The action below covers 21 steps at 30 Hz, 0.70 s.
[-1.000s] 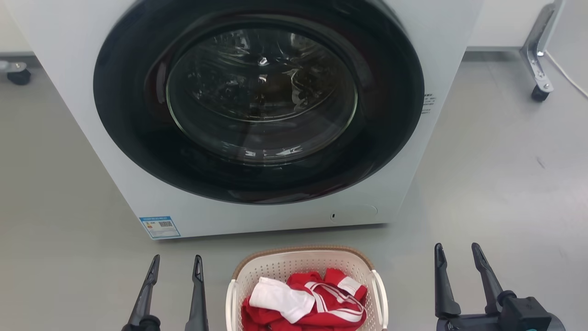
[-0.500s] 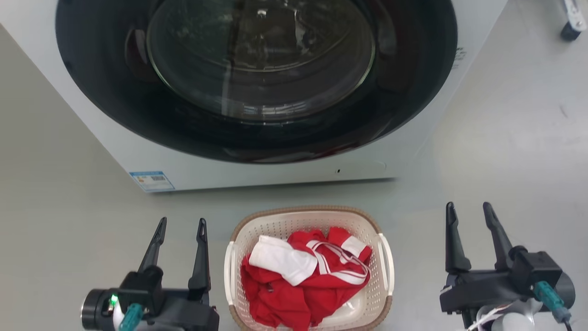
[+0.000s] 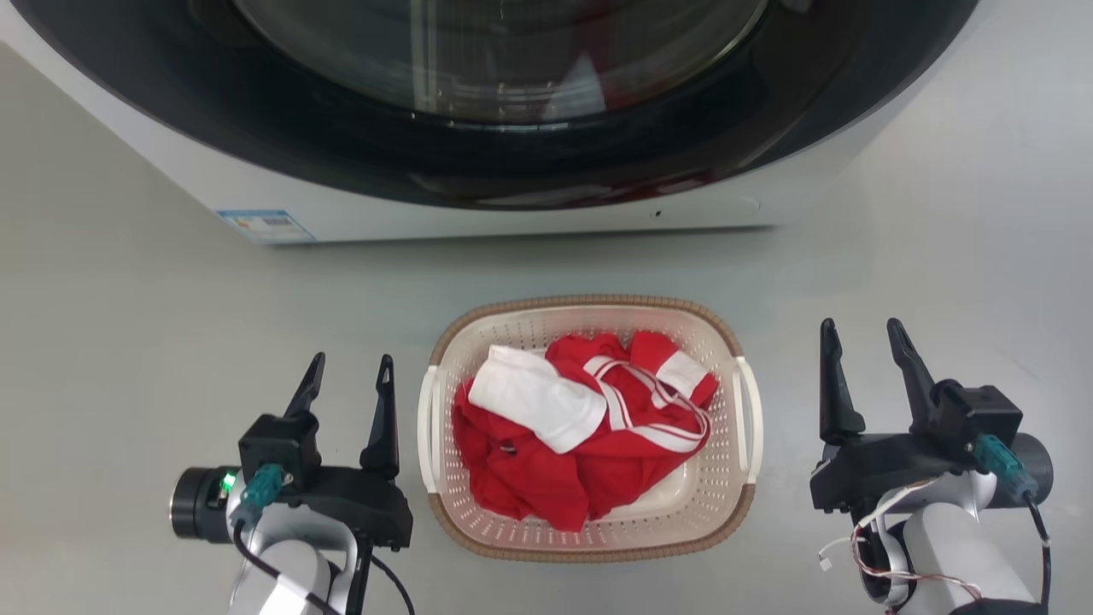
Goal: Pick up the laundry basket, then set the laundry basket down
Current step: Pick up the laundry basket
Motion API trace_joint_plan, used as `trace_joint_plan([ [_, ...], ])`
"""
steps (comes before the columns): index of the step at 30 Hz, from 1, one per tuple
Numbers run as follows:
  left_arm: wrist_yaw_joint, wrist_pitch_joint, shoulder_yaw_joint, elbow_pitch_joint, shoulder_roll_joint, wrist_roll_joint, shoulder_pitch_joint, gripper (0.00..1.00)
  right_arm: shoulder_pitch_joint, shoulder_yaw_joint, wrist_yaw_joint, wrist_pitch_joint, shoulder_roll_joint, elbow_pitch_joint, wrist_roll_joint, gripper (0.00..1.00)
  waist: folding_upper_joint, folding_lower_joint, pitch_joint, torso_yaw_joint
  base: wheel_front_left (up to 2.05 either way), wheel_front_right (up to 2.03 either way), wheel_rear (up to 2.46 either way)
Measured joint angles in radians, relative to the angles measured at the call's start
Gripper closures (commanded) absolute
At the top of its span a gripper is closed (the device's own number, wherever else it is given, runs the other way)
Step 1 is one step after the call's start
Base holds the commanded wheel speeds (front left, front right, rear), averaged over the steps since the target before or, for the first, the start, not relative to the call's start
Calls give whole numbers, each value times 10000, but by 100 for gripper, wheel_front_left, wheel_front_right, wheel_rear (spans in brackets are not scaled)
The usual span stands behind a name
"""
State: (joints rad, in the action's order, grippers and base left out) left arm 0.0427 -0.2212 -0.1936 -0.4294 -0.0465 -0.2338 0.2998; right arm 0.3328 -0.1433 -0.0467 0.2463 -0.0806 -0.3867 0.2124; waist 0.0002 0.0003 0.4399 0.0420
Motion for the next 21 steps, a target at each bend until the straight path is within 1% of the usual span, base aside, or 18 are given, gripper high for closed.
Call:
trace_joint_plan([
  [2, -6, 27, -21, -332, 6, -59, 291, 0, 244, 19, 0, -61, -2, -309, 4, 0, 0, 0, 299, 35, 0, 0, 0],
  [4, -173, 96, -46, -623, 23, -163, 561, 0, 477, 38, 0, -73, -2, -556, 31, 0, 0, 0, 600, 68, 0, 0, 0],
  [10, -186, 217, -81, -1427, 84, -374, 1392, 0, 1148, 52, 36, -86, -6, -1244, 46, 0, 0, 0, 1499, 159, 0, 0, 0],
  [14, -274, 257, -130, -1939, 102, -627, 1840, 0, 1585, 79, 44, -153, -17, -1787, 54, 0, 1, 0, 2085, 221, 0, 0, 0],
  [15, -351, 253, -192, -2082, 100, -702, 1918, 0, 1678, 81, 46, -151, -19, -1965, 75, 0, 1, 0, 2223, 237, 0, 0, 0],
  [17, -349, 203, -384, -2330, 102, -855, 1999, 0, 1758, 77, 117, -150, -19, -2245, 82, 0, 1, 0, 2460, 271, 0, 0, 0],
  [21, -353, 163, -725, -2696, 119, -1229, 2141, 0, 1951, 33, 132, -146, -15, -2736, 111, 0, 1, -1, 2816, 337, 0, 0, 0],
])
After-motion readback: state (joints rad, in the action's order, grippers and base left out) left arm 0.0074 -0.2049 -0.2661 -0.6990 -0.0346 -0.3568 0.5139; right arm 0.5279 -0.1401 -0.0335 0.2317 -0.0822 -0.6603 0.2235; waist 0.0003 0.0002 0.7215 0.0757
